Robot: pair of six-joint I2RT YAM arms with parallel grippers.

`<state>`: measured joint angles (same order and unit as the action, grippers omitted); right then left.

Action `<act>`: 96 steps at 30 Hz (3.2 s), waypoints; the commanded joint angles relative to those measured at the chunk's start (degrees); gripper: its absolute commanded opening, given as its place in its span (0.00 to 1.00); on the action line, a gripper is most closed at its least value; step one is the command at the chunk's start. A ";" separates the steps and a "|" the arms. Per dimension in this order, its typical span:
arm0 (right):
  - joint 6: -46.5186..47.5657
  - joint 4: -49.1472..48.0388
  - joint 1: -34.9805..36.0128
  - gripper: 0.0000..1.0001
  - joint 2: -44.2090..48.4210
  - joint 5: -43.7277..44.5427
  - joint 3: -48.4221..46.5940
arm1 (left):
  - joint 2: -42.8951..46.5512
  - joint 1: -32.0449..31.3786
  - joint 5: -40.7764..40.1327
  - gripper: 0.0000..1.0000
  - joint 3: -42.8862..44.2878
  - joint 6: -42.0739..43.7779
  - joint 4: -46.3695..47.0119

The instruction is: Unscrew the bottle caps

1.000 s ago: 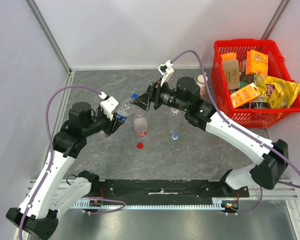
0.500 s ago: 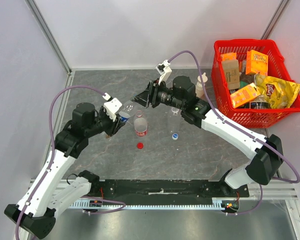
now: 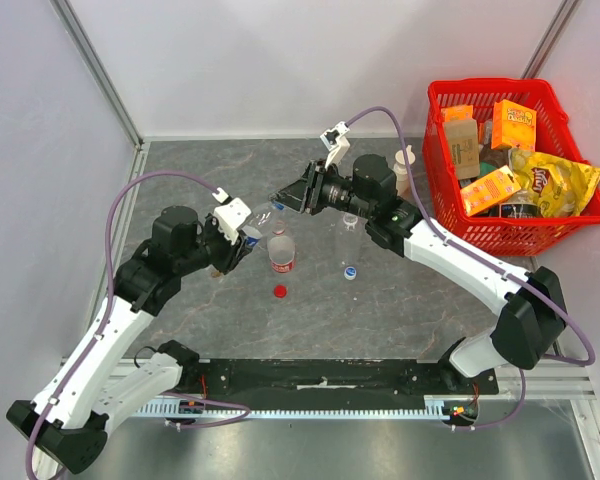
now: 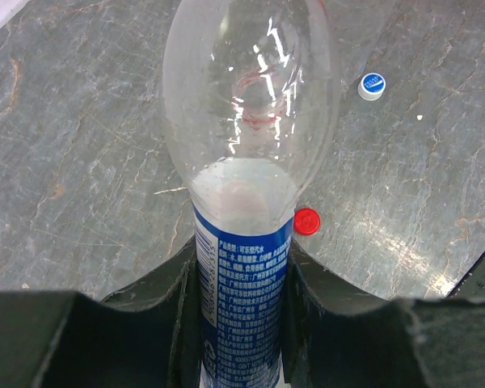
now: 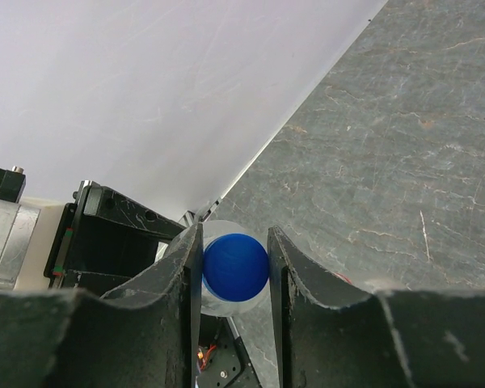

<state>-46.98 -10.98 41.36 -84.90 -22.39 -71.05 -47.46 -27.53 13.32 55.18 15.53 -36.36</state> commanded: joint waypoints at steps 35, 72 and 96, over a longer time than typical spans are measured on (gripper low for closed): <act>12.52 -11.79 0.21 0.00 13.97 -22.95 5.75 | -0.26 -0.42 26.48 0.28 7.31 -2.70 -0.82; 21.93 -19.87 0.21 0.00 24.43 -35.18 13.13 | -1.32 -0.33 64.47 0.25 4.85 -11.57 14.47; 19.65 -19.69 0.21 0.98 27.95 -23.05 13.92 | -0.35 -0.33 47.16 0.25 2.30 -3.49 5.51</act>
<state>-26.20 -30.17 41.63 -58.02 -48.62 -57.34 -49.08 -27.77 64.55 58.13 8.88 -29.63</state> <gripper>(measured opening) 0.980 0.390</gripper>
